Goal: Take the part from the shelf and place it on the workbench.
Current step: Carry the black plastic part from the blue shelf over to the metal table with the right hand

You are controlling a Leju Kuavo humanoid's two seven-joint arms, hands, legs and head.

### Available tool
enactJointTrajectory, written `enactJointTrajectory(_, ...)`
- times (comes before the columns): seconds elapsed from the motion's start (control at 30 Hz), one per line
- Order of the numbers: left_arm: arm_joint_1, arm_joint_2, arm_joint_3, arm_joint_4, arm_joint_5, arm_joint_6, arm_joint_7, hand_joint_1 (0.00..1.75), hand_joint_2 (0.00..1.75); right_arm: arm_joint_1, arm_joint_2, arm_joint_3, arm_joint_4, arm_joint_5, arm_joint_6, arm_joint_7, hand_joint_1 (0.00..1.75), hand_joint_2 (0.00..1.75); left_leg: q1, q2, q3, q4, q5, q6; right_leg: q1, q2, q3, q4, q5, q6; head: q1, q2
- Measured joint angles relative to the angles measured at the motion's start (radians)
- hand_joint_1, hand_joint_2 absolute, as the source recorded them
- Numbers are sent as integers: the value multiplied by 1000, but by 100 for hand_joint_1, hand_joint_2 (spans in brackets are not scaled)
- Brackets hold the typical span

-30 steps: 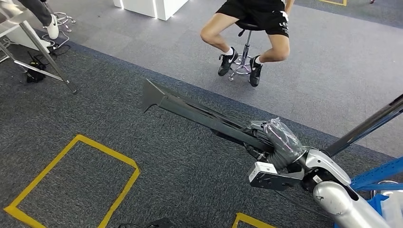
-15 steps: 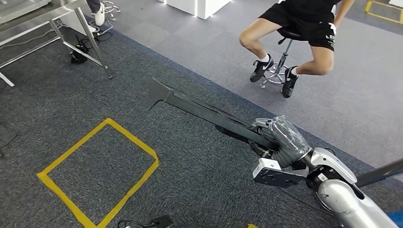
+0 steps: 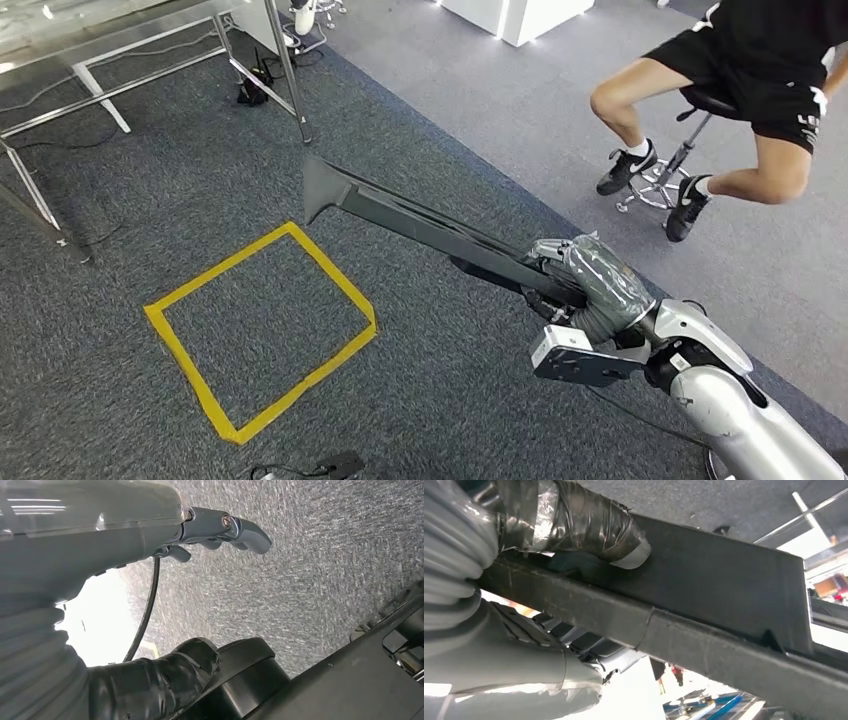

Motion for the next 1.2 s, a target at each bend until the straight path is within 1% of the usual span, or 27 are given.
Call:
enactJointTrajectory(0.03,1,0,1,0,0,0,-1,0,175,-3,0,0,1,-1,1,0,175,175,0,-14,4,0,-3,8,-3,-3,5,3,-1,6,0,0)
enactJointTrajectory(0.1,1,0,3,0,1,1,-3,0,175,-9,0,0,2,-2,3,0,175,175,1,-36,20,-3,-9,20,-12,33,-4,39,-12,15,2,0)
enactJointTrajectory(0.17,-1,1,4,-1,0,1,-4,0,175,-15,-1,0,4,-4,5,0,175,175,1,-57,37,-6,-17,30,-18,91,-67,144,-39,18,4,0)
enactJointTrajectory(0.23,-3,0,5,-1,0,1,-4,0,175,-17,-1,-1,9,-6,8,0,175,175,-2,-84,52,-6,-28,36,-16,116,-160,255,-71,16,4,0)
enactJointTrajectory(0.27,-3,0,5,-1,0,1,-4,0,175,-16,-1,0,12,-6,10,0,175,175,-4,-99,62,-6,-35,37,-15,120,-192,273,-76,13,4,0)
enactJointTrajectory(0.3,-2,0,6,-1,0,1,-4,0,175,-17,-1,0,15,-7,11,0,175,175,-6,-114,74,-7,-43,38,-12,123,-209,259,-66,8,4,0)
enactJointTrajectory(0.33,-1,0,7,-1,0,0,-6,0,175,-18,-1,0,17,-7,11,0,175,175,-8,-130,88,-7,-53,38,-7,129,-210,213,-34,1,4,0)
enactJointTrajectory(0.4,1,-2,8,-1,0,-1,-8,0,175,-21,-1,0,20,-7,11,0,175,175,-7,-157,112,-10,-72,36,7,164,-194,86,77,-20,4,0)
enactJointTrajectory(0.43,2,-5,8,-1,0,1,-10,0,175,-24,-1,0,21,-7,11,0,175,175,-4,-171,120,-14,-79,33,13,182,-182,36,122,-31,6,0)
enactJointTrajectory(0.47,4,-7,9,-1,0,5,-14,0,175,-27,-2,0,21,-8,12,0,175,175,0,-182,129,-21,-82,28,17,193,-172,5,150,-41,7,0)
enactJointTrajectory(0.53,12,-11,10,-1,0,24,-28,0,175,-35,-2,1,21,-8,13,1,175,175,2,-193,140,-25,-70,17,22,181,-143,-26,146,-59,9,0)
enactJointTrajectory(0.57,17,-11,11,-1,0,36,-37,0,175,-39,-3,1,20,-8,13,2,175,175,-1,-181,140,-10,-57,13,21,170,-121,-42,142,-63,9,0)
enactJointTrajectory(0.6,22,-10,11,-1,-1,46,-45,0,175,-41,-3,1,19,-8,13,2,175,175,-6,-154,125,25,-43,11,19,157,-96,-59,136,-67,7,0)
enactJointTrajectory(0.67,26,-8,12,-1,-2,56,-54,0,175,-43,-3,1,18,-9,14,3,175,175,-11,-90,63,126,-41,7,14,135,-53,-80,120,-65,4,0)
enactJointTrajectory(0.7,27,-7,12,-1,-3,58,-56,0,175,-43,-3,2,18,-9,14,3,175,175,-10,-68,22,173,-63,4,13,123,-37,-83,107,-63,2,0)
enactJointTrajectory(0.77,33,-4,14,-1,-3,59,-57,0,175,-42,-3,4,18,-9,14,3,175,175,-3,-54,-43,213,-139,-9,8,99,-3,-83,75,-53,2,0)
enactJointTrajectory(0.8,36,-3,14,-1,-3,59,-57,0,175,-42,-2,6,18,-9,14,3,175,175,2,-51,-58,197,-161,-17,5,88,15,-82,58,-47,2,0)
enactJointTrajectory(0.83,38,-2,15,-1,-4,59,-58,0,175,-42,-2,8,18,-9,14,3,175,175,7,-45,-62,160,-157,-26,1,77,35,-79,41,-41,2,0)
enactJointTrajectory(0.87,39,-1,15,-1,-5,59,-60,0,175,-42,-2,10,18,-9,14,3,175,175,13,-31,-60,106,-113,-35,-3,66,53,-74,21,-33,1,0)
enactJointTrajectory(0.9,43,0,15,-1,-6,59,-65,0,175,-42,-1,12,19,-9,15,4,175,175,16,-9,-58,56,-48,-39,-5,57,70,-64,-1,-25,2,0)
enactJointTrajectory(0.97,49,0,16,0,-9,63,-79,0,175,-45,0,15,19,-8,17,7,175,175,16,18,-52,3,42,-25,-5,41,86,-45,-40,-8,4,0)
enactJointTrajectory(1.0,51,1,16,0,-10,66,-86,0,175,-47,0,17,19,-7,18,9,175,175,13,18,-51,4,50,-13,-6,36,92,-34,-51,0,5,0)
enactJointTrajectory(1.07,51,2,17,0,-10,73,-94,0,175,-54,1,18,18,-5,19,13,175,175,11,-9,-37,8,34,7,-12,36,82,8,-43,12,7,0)
enactJointTrajectory(1.1,50,3,17,0,-12,75,-97,0,175,-57,1,18,17,-5,19,13,175,175,11,-19,-26,6,24,14,-17,52,60,55,-29,15,8,0)
enactJointTrajectory(1.13,50,3,17,0,-13,77,-98,0,175,-60,1,18,17,-5,19,14,175,175,11,-29,-13,3,16,19,-21,72,23,113,-19,17,9,0)
enactJointTrajectory(1.17,51,4,18,0,-14,77,-100,0,175,-61,1,18,17,-5,20,14,175,175,11,-39,1,0,6,23,-23,94,-23,176,-23,19,10,0)
enactJointTrajectory(1.2,52,4,18,0,-15,78,-101,0,175,-62,0,18,18,-5,20,15,175,175,11,-50,16,-3,-4,26,-23,109,-70,233,-48,19,10,0)
